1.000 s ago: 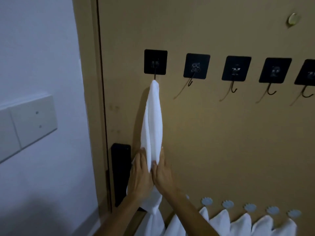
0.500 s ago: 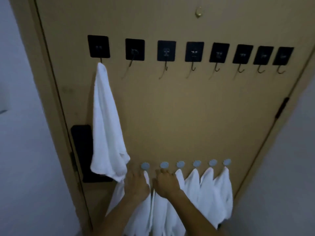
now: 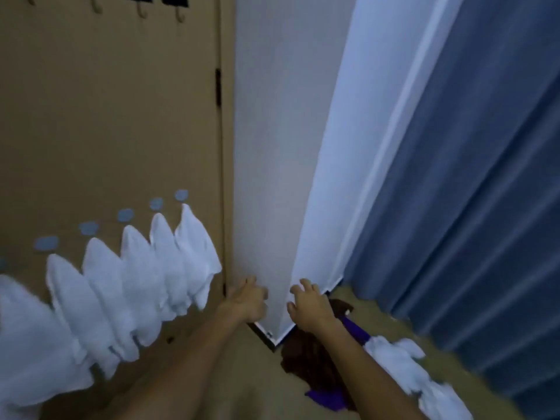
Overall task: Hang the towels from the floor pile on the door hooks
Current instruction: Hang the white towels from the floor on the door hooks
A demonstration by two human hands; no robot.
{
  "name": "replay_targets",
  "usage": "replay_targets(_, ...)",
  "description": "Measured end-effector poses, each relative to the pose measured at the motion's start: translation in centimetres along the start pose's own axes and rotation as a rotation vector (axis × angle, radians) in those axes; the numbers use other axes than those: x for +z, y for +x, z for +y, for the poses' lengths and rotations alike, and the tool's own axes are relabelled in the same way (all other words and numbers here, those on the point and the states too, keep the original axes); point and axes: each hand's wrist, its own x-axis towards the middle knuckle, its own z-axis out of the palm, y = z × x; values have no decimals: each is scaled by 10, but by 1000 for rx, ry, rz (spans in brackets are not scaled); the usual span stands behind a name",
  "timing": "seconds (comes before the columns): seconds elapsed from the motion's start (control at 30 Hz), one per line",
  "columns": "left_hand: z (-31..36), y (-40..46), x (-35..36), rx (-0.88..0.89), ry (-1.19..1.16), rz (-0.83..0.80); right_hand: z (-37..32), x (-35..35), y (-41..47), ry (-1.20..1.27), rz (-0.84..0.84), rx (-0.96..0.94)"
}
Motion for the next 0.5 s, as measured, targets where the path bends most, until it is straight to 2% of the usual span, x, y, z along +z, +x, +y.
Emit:
replay_targets(0.17,126,24,45,260,29,-164,132,20,-85,106,-11,316)
replay_targets(0.27,184,35,71,377,47,-251,193,37,-123,120,-82,506)
replay_targets(0.43,253,62,111,443,108,-366,253,46,-154,224,-216,668)
replay_targets(0.5,274,78,124,449,145,-400,276,48,-155,223,-205,677)
